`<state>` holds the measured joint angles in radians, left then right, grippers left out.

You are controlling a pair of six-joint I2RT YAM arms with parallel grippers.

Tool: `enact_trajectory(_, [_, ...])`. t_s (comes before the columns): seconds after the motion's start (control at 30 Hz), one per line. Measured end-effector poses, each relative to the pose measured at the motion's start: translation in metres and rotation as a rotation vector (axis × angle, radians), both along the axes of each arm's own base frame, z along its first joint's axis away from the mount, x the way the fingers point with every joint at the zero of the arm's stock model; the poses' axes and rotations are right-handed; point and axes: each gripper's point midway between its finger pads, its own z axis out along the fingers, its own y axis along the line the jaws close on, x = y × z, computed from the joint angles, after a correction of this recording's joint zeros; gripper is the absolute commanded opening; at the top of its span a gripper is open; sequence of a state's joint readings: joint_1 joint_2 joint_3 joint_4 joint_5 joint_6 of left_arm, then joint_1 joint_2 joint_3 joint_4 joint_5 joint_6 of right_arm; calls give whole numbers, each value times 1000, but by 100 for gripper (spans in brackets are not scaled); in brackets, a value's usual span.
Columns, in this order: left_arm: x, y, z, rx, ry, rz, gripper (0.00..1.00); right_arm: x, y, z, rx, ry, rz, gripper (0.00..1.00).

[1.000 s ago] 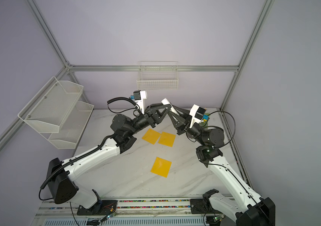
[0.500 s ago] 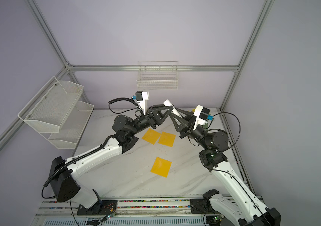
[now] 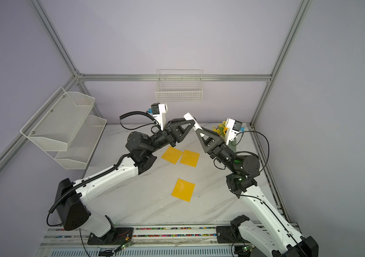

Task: Seal the envelope with a glue stick
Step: Screw the glue stick.

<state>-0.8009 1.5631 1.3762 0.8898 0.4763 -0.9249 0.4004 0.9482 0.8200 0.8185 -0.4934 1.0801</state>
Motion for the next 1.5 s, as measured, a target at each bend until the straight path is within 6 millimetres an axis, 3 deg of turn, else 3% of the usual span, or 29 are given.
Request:
enact_trajectory(0.13, [-1, 2, 2, -4, -3, 2, 0, -4, -2, 3, 38, 12, 35, 33])
enact_trajectory(0.53, [-2, 7, 8, -19, -5, 15, 0, -7, -3, 1, 68, 37, 68, 35])
enact_trajectory(0.93, [0, 8, 9, -27, 7, 18, 0, -9, -4, 3, 56, -20, 36, 3])
enact_trajectory(1.13, [0, 10, 12, -46, 18, 14, 0, -9, -8, 12, -145, -268, -238, 4])
enact_trajectory(1.37, [1, 13, 16, -74, 35, 16, 0, -9, -2, 15, -409, -767, -598, 18])
enact_trajectory(1.5, [1, 12, 14, -66, 40, 9, 0, -12, -1, 10, -481, -955, -729, 25])
